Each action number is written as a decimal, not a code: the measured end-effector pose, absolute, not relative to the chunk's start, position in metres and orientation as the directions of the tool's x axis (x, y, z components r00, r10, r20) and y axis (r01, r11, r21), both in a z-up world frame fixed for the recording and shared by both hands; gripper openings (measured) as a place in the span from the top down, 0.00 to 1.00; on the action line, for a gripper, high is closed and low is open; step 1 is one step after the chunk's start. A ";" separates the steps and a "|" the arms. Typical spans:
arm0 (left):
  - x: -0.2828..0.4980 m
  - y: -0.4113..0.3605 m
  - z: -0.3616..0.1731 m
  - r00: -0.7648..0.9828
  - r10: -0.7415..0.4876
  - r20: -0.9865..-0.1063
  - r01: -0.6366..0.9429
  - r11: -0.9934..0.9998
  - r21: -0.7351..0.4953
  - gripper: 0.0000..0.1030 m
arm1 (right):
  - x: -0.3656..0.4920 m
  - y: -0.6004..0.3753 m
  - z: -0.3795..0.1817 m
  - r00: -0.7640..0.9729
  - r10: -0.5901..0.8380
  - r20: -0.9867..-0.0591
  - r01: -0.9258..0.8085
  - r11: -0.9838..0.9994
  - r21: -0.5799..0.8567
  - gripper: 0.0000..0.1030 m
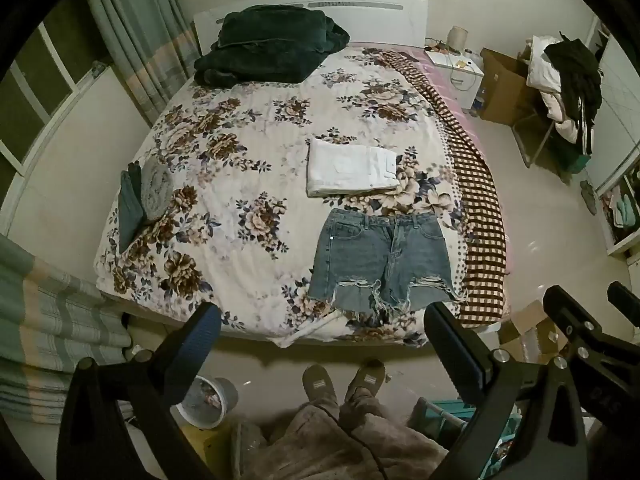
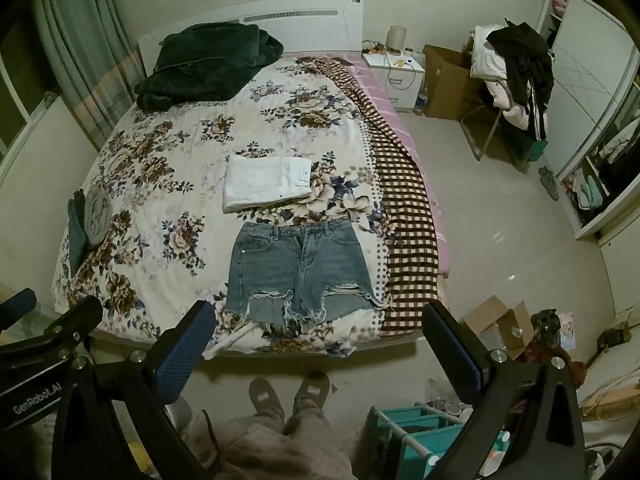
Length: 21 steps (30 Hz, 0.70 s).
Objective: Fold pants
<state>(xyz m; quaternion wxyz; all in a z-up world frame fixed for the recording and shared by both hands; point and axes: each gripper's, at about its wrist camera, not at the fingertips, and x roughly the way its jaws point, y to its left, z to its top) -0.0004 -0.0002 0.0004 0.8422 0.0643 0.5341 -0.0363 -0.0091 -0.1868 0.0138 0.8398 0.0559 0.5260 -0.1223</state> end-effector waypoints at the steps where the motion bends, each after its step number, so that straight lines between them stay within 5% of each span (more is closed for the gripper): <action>1: 0.000 0.000 0.000 0.424 0.003 -0.906 0.131 0.989 0.065 0.00 | -0.010 -0.187 0.014 0.417 -0.147 -0.897 0.262 0.964 -0.036 0.00; 21: -0.003 0.003 0.000 0.421 -0.018 -0.907 0.133 0.990 0.042 0.00 | -0.018 -0.184 0.021 0.417 -0.139 -0.898 0.262 0.965 -0.028 0.00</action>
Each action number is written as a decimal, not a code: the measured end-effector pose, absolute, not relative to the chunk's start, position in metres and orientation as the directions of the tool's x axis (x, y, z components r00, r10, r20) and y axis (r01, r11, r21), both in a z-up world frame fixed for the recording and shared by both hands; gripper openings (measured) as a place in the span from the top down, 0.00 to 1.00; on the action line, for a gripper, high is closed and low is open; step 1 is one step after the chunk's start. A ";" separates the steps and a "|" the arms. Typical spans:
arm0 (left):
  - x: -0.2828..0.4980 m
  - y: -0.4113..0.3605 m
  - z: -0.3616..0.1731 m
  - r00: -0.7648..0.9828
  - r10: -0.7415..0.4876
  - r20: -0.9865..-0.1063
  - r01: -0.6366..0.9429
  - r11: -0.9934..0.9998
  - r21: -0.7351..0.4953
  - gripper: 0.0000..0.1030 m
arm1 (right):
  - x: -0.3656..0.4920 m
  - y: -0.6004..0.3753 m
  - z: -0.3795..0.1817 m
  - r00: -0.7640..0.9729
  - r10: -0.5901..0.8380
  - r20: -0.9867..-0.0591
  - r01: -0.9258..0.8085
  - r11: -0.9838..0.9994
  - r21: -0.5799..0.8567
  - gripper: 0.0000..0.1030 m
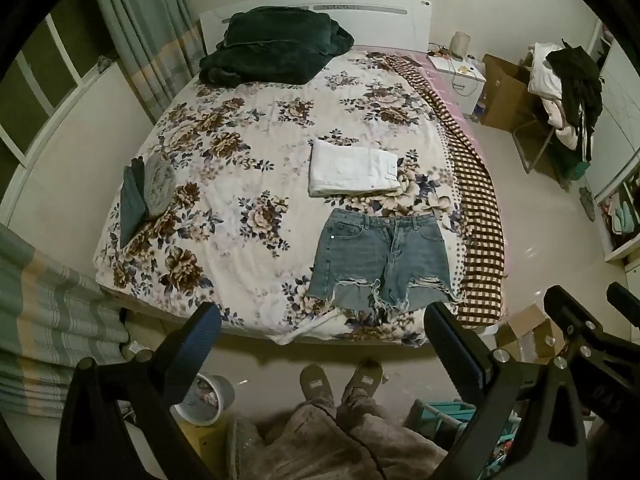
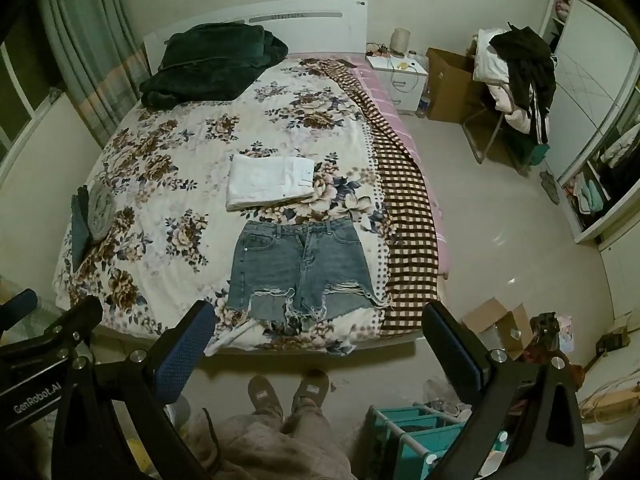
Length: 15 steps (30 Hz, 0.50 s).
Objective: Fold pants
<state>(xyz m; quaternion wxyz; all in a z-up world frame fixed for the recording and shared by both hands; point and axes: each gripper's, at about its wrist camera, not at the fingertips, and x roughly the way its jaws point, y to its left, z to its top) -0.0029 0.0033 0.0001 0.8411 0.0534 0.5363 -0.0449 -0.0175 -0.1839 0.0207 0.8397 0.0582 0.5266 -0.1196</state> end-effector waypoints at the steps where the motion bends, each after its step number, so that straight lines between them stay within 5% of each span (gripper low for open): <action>1: -0.006 0.006 0.001 0.422 -0.018 -0.906 0.133 0.990 0.043 0.00 | -0.018 -0.183 0.021 0.417 -0.139 -0.898 0.261 0.965 -0.028 0.00; 15: -0.007 0.011 0.012 0.426 -0.021 -0.905 0.131 0.991 0.038 0.00 | -0.024 -0.180 0.023 0.418 -0.135 -0.898 0.263 0.964 -0.022 0.00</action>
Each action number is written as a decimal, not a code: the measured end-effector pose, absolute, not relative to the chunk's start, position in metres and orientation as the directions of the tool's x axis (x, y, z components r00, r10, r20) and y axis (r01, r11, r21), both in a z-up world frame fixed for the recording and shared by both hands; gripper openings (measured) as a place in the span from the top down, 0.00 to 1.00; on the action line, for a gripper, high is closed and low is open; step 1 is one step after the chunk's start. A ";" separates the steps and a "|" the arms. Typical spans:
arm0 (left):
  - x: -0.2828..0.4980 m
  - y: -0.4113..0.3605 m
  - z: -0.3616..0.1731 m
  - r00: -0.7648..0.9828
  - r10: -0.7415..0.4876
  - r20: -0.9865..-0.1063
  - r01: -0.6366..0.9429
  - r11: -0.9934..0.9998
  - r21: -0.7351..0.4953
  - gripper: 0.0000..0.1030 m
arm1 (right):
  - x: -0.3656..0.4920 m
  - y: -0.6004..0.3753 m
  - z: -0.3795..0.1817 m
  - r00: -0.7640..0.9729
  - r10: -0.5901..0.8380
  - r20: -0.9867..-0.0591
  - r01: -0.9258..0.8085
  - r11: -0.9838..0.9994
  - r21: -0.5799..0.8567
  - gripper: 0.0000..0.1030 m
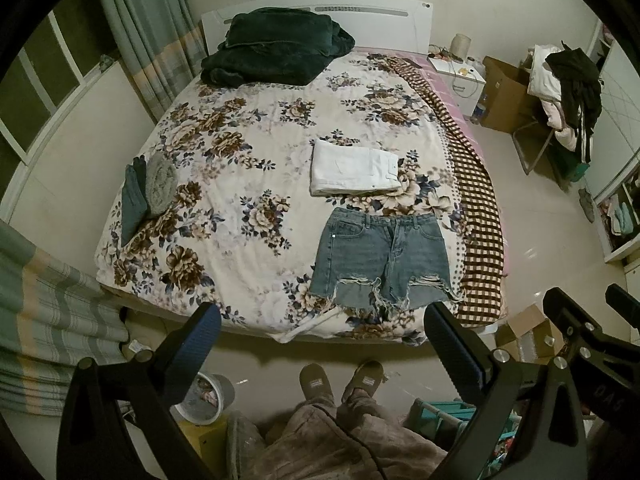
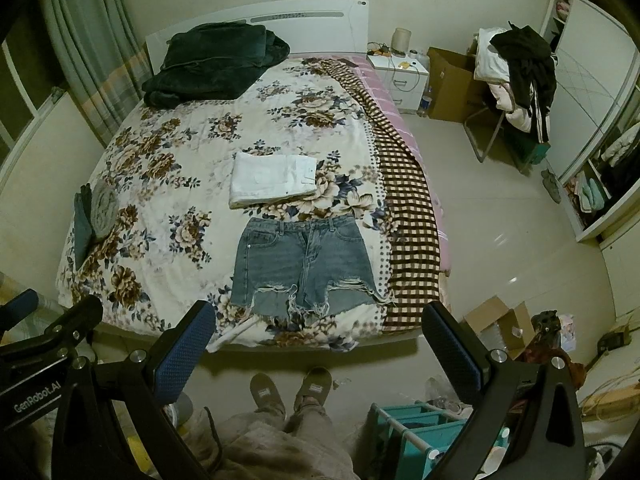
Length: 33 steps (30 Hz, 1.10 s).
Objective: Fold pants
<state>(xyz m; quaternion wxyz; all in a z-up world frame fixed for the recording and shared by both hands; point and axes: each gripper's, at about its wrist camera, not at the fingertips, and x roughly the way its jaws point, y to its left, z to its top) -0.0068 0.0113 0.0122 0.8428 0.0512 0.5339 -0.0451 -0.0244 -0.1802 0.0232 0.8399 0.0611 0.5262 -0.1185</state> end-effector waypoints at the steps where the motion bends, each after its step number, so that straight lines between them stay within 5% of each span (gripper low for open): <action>1: -0.007 0.011 0.012 0.426 -0.021 -0.904 0.131 0.991 0.039 0.00 | -0.025 -0.179 0.023 0.420 -0.134 -0.898 0.263 0.964 -0.021 0.00; 33: 0.000 0.036 0.032 0.438 -0.024 -0.899 0.130 0.991 0.037 0.00 | -0.029 -0.174 0.027 0.422 -0.136 -0.896 0.258 0.966 -0.025 0.00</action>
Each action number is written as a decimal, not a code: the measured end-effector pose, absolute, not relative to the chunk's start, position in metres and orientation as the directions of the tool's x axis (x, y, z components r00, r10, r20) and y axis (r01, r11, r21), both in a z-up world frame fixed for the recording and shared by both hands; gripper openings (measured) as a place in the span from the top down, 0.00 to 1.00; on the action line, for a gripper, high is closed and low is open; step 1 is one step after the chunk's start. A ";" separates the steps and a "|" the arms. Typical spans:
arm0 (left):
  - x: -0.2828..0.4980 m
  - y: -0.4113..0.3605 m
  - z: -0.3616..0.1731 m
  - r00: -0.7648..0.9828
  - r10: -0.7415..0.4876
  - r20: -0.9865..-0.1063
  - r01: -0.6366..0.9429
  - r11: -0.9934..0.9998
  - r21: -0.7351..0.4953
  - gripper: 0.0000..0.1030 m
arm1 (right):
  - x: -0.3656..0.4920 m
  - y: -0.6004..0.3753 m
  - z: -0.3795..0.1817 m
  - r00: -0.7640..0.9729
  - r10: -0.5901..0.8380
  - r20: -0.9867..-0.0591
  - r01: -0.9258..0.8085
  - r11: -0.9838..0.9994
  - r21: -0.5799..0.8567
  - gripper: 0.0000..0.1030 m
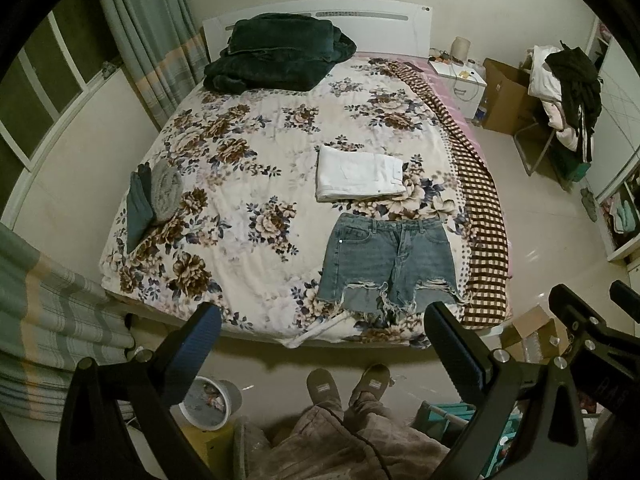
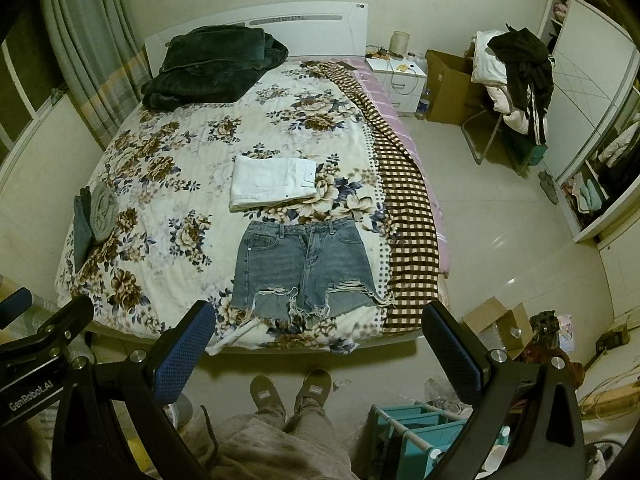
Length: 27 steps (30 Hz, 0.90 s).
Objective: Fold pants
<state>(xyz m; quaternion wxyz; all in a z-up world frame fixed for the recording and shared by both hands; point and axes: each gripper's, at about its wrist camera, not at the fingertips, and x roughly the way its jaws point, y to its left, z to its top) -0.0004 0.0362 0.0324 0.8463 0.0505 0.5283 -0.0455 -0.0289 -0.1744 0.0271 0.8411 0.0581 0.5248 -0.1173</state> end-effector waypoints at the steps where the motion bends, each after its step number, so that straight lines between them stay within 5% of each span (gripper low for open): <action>1: -0.001 0.036 0.032 0.438 -0.025 -0.899 0.131 0.991 0.037 0.00 | -0.029 -0.175 0.027 0.423 -0.138 -0.895 0.260 0.965 -0.026 0.00; 18: 0.006 0.037 0.028 0.427 -0.017 -0.904 0.133 0.990 0.043 0.00 | -0.029 -0.155 0.037 0.414 -0.125 -0.902 0.256 0.967 -0.016 0.00; 27: 0.019 0.041 0.017 0.478 0.032 -0.878 0.097 0.991 0.089 0.00 | -0.010 -0.190 -0.009 0.387 -0.110 -0.916 0.260 0.966 -0.006 0.00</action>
